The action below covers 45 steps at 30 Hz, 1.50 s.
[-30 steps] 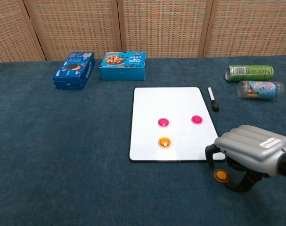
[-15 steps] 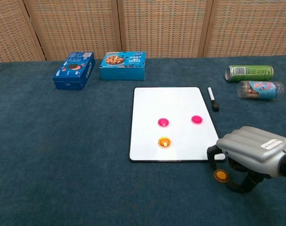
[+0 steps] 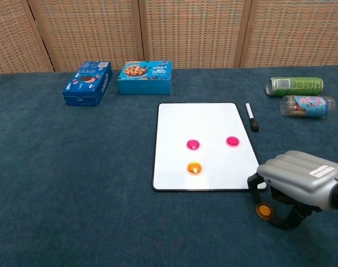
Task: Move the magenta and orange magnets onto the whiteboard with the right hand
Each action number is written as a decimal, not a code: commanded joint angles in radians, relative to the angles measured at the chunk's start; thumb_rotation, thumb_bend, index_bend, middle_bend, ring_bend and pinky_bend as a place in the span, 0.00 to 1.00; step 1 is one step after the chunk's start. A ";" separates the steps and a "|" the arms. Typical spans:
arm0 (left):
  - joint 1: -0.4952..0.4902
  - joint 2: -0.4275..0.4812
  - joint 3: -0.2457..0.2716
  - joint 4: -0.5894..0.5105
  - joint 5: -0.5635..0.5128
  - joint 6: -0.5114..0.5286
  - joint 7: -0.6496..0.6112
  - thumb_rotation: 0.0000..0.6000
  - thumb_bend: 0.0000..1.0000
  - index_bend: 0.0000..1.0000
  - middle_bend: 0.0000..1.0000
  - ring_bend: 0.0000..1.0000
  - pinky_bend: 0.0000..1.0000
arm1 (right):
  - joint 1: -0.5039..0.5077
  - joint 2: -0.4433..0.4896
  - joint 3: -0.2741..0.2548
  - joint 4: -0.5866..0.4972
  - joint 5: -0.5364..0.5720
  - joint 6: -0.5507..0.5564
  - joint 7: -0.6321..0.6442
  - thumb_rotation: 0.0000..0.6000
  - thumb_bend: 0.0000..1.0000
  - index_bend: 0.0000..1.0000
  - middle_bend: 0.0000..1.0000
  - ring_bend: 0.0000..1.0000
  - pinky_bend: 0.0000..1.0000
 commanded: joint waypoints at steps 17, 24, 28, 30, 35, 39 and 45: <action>-0.001 0.001 -0.001 0.000 -0.002 -0.002 -0.002 1.00 0.00 0.00 0.00 0.00 0.00 | 0.016 0.048 0.085 -0.068 0.052 -0.020 0.061 1.00 0.36 0.53 0.98 0.90 1.00; -0.001 -0.001 -0.001 0.001 -0.003 -0.002 0.000 1.00 0.00 0.00 0.00 0.00 0.00 | 0.097 0.038 0.181 -0.045 0.163 -0.054 0.002 1.00 0.36 0.53 0.98 0.90 1.00; -0.005 -0.001 -0.004 0.001 -0.010 -0.010 0.003 1.00 0.00 0.00 0.00 0.00 0.00 | 0.155 0.013 0.222 -0.008 0.276 -0.065 -0.064 1.00 0.36 0.53 0.98 0.90 1.00; -0.005 0.000 -0.006 0.001 -0.015 -0.011 0.001 1.00 0.00 0.00 0.00 0.00 0.00 | 0.181 -0.004 0.234 0.011 0.319 -0.059 -0.096 1.00 0.36 0.53 0.98 0.90 1.00; -0.008 0.001 -0.008 0.004 -0.023 -0.019 -0.003 1.00 0.00 0.00 0.00 0.00 0.00 | 0.226 -0.044 0.236 0.048 0.382 -0.039 -0.152 1.00 0.36 0.53 0.98 0.90 1.00; -0.009 0.004 -0.009 0.004 -0.024 -0.020 -0.008 1.00 0.00 0.00 0.00 0.00 0.00 | 0.247 -0.064 0.232 0.071 0.407 -0.024 -0.175 1.00 0.36 0.53 0.98 0.90 1.00; -0.010 0.005 -0.009 0.005 -0.025 -0.022 -0.012 1.00 0.00 0.00 0.00 0.00 0.00 | 0.258 -0.069 0.223 0.070 0.421 -0.007 -0.175 1.00 0.36 0.53 0.98 0.90 1.00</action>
